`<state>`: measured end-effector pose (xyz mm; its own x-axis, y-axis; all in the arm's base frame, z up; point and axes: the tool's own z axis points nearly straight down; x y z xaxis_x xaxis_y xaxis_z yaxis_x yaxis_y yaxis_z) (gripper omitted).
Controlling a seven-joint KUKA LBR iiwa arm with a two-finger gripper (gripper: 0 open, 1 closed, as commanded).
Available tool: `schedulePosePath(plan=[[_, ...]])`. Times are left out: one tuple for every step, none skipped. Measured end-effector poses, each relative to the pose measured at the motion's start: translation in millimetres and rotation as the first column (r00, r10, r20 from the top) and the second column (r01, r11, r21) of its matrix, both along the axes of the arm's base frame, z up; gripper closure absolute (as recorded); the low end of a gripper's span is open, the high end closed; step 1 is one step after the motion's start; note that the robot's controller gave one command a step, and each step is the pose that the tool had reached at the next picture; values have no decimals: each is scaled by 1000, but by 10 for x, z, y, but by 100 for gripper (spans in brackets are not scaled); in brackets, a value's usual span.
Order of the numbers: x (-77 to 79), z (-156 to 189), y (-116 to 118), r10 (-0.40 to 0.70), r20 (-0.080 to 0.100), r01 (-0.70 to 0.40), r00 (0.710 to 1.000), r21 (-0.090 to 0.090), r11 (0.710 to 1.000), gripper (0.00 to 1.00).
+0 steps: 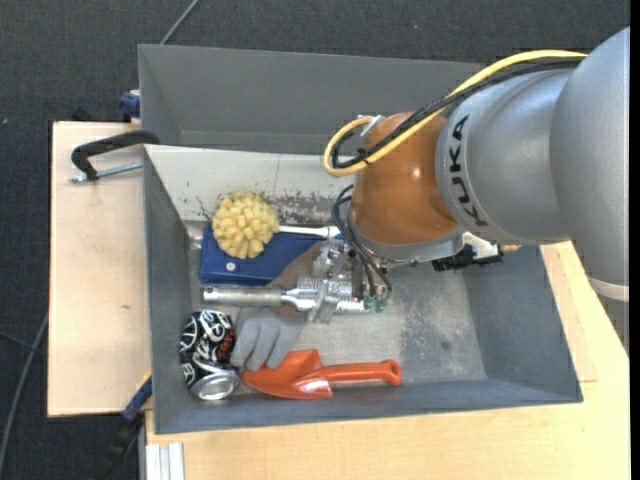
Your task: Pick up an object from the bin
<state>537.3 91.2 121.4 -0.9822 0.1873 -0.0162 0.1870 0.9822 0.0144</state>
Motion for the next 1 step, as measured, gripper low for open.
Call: schedulePosePath(plan=[[1,111,-3,0,0,0,1000,0,1000,100]])
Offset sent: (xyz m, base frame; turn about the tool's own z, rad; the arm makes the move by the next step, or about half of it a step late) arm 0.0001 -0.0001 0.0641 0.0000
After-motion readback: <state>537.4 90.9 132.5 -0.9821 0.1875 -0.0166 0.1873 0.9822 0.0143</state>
